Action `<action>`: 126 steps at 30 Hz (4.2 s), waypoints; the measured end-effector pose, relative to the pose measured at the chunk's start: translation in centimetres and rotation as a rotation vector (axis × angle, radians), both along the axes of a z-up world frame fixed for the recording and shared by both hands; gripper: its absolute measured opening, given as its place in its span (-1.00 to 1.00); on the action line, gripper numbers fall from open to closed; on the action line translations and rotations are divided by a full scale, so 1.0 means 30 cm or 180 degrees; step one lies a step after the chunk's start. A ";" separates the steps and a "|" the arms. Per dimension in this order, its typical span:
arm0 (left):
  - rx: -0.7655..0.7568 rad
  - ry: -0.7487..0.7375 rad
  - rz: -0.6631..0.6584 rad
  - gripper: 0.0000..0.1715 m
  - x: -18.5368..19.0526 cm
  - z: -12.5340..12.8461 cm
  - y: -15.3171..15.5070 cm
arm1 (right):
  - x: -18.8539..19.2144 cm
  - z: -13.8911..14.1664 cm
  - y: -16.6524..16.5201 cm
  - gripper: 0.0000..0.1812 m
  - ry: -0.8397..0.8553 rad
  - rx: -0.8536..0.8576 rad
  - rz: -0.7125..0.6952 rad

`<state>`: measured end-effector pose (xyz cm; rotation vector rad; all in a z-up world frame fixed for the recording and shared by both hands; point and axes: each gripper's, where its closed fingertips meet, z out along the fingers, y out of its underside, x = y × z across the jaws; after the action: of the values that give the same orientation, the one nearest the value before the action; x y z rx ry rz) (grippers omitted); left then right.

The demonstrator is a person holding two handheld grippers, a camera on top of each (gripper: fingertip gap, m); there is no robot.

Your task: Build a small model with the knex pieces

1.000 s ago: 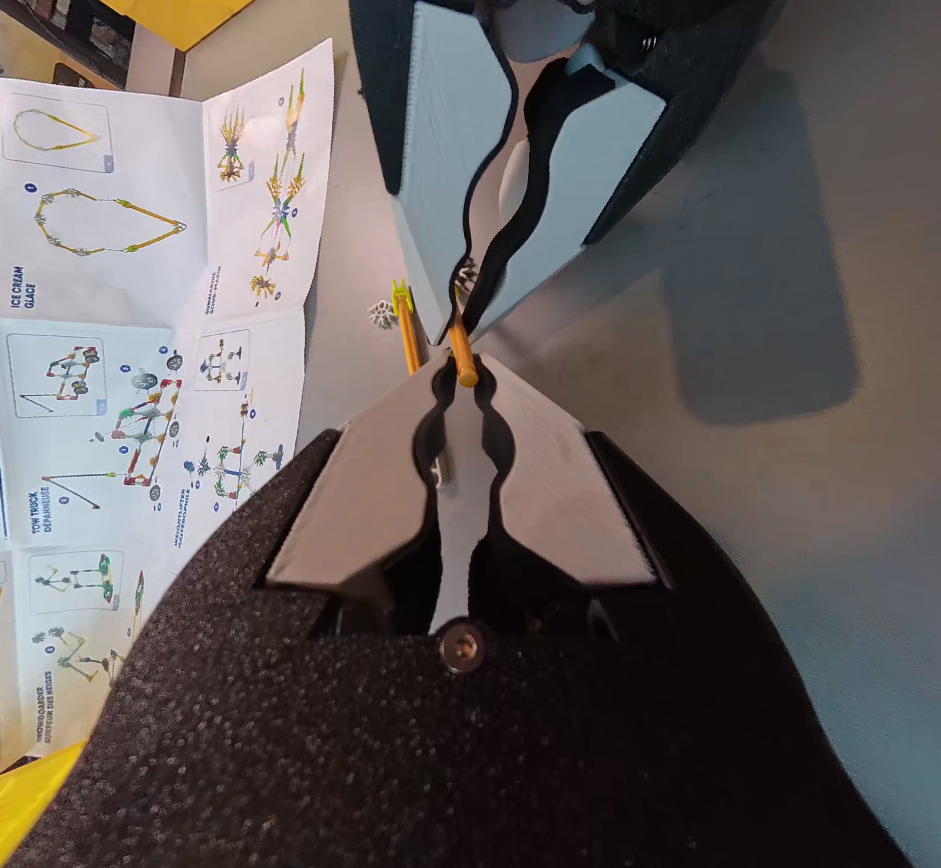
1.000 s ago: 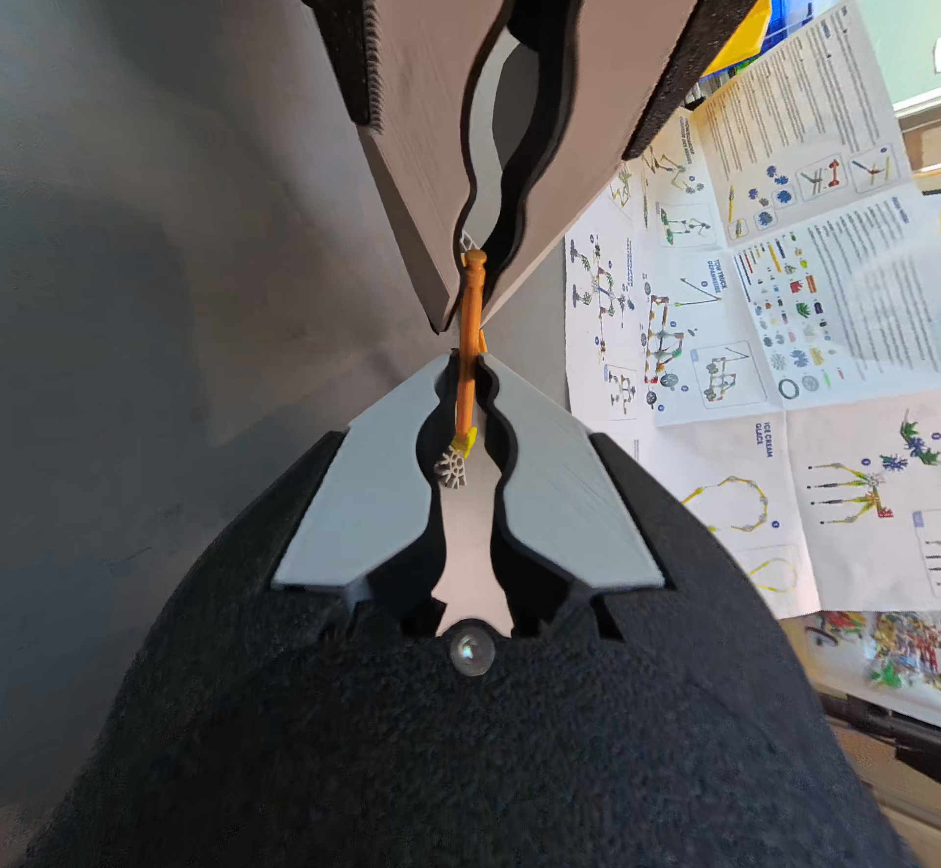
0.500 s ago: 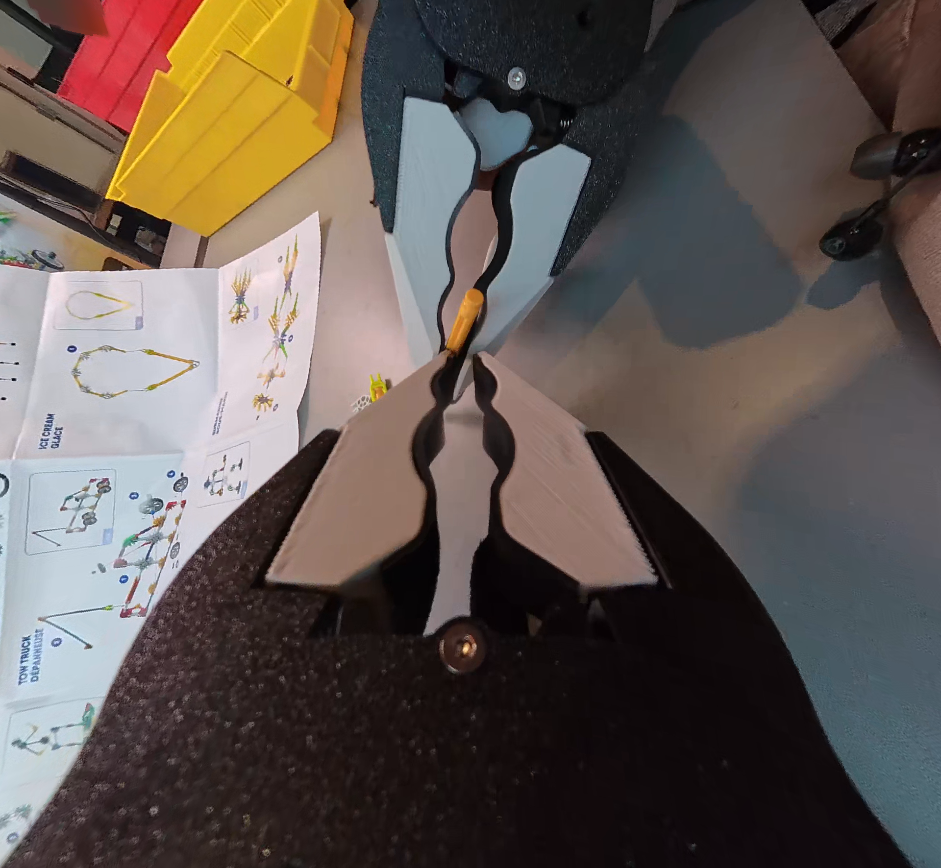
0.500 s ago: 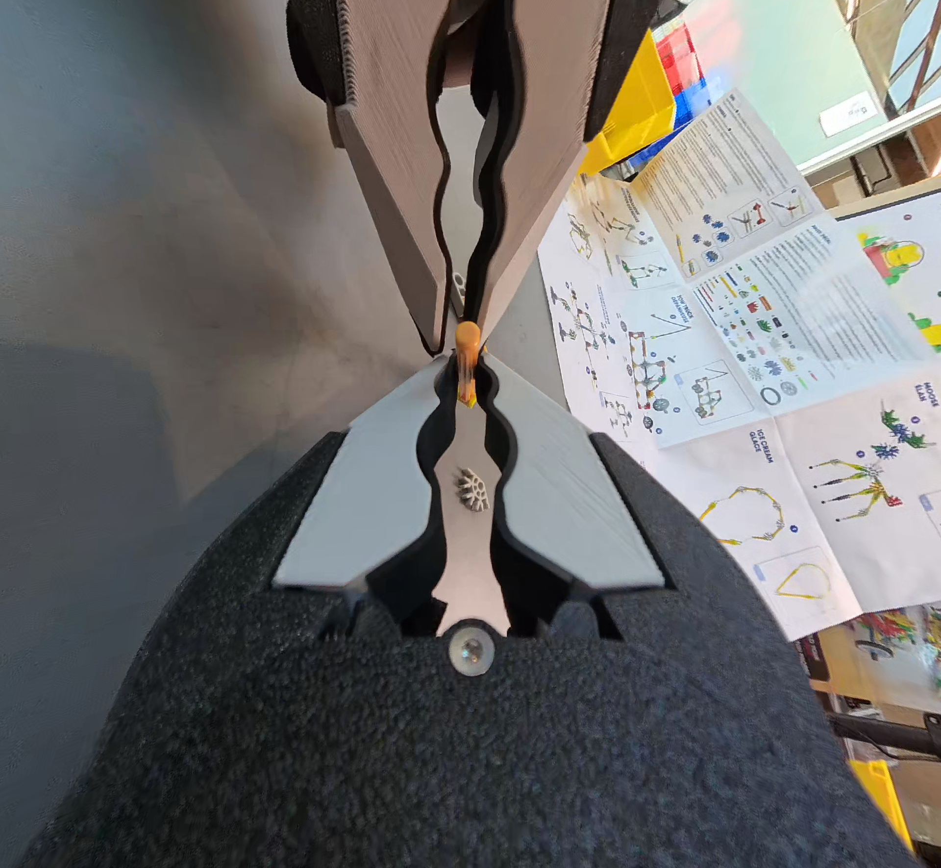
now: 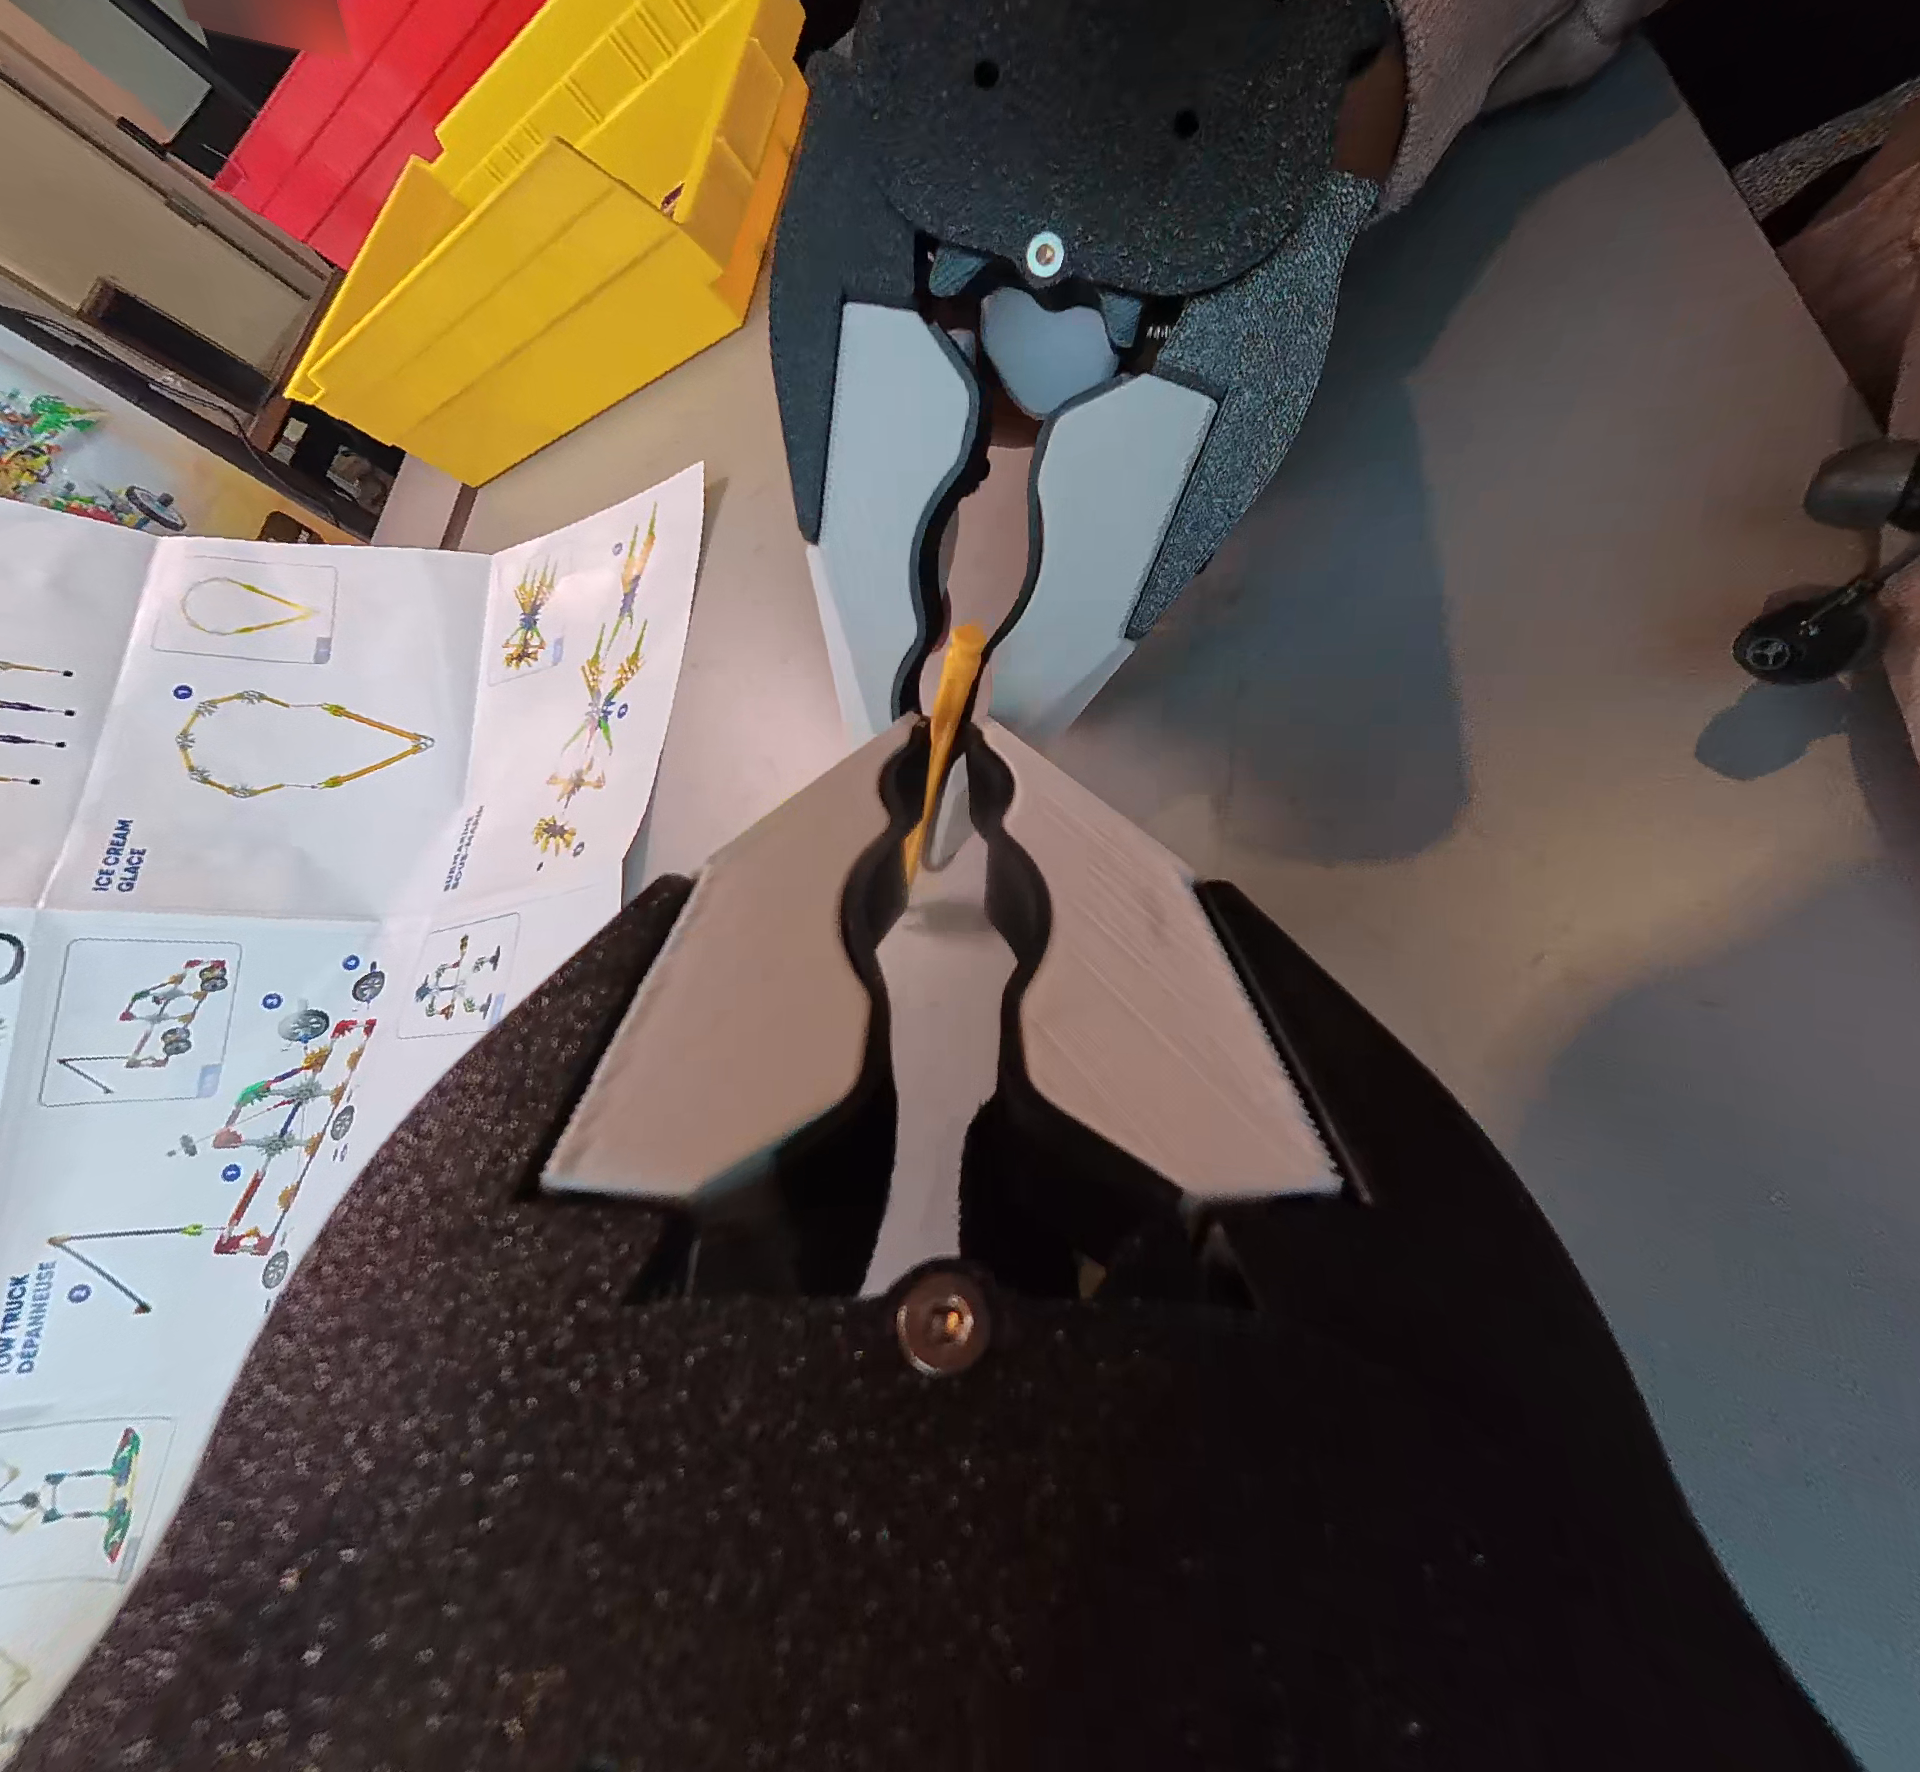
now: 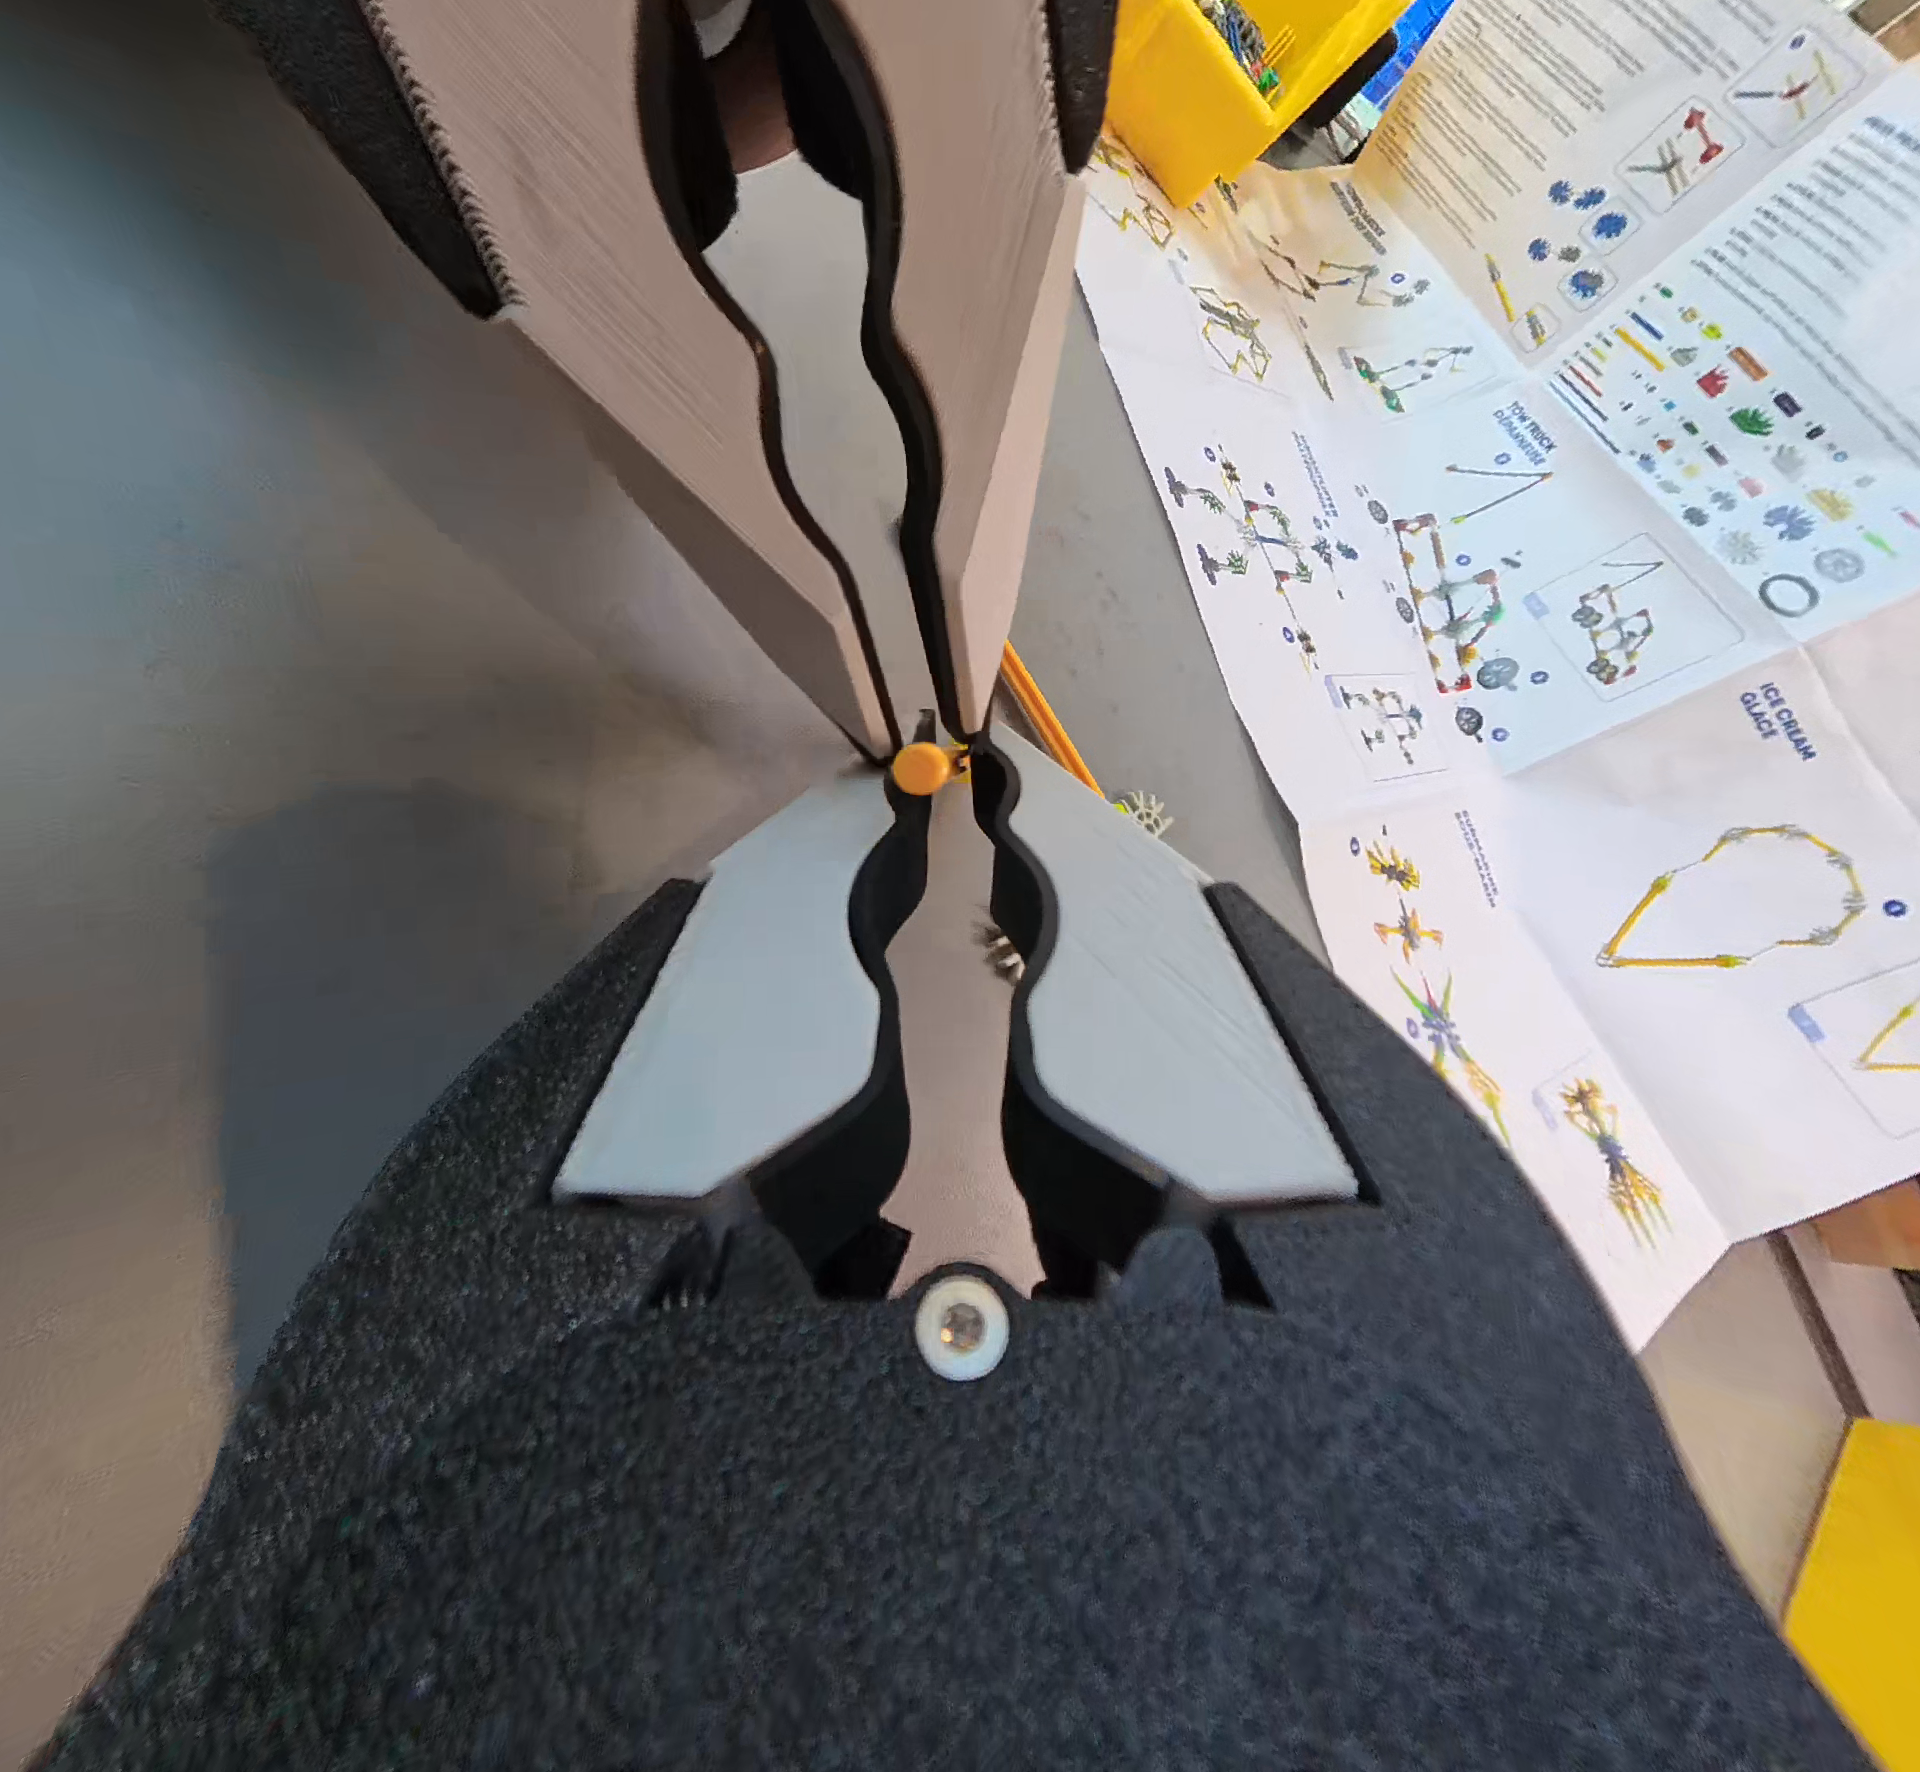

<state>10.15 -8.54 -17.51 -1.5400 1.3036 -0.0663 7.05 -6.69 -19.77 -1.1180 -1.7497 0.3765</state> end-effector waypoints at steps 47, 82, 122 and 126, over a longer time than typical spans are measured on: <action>-0.0873 0.0057 0.0369 -0.93 -0.072 -0.139 0.059 | 0.017 -0.006 -0.051 -0.91 -0.1110 -0.1405 0.0769; -0.1345 -0.0674 0.0195 -0.84 -0.060 -0.095 0.030 | 0.001 0.091 -0.023 -0.96 -0.0272 -0.2296 0.0710; -0.1849 -0.0693 0.0850 -0.71 -0.330 -0.137 0.106 | -0.092 -0.022 0.156 -0.80 -0.1172 -0.0747 0.0698; -0.1887 -0.0556 0.0803 -0.71 -0.312 -0.164 0.092 | -0.149 -0.079 0.151 -0.73 -0.1603 -0.0610 0.0935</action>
<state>0.80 -5.77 -22.42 -2.1350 0.9841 -0.4492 2.59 -2.15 -22.15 -1.1585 -2.3771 0.4774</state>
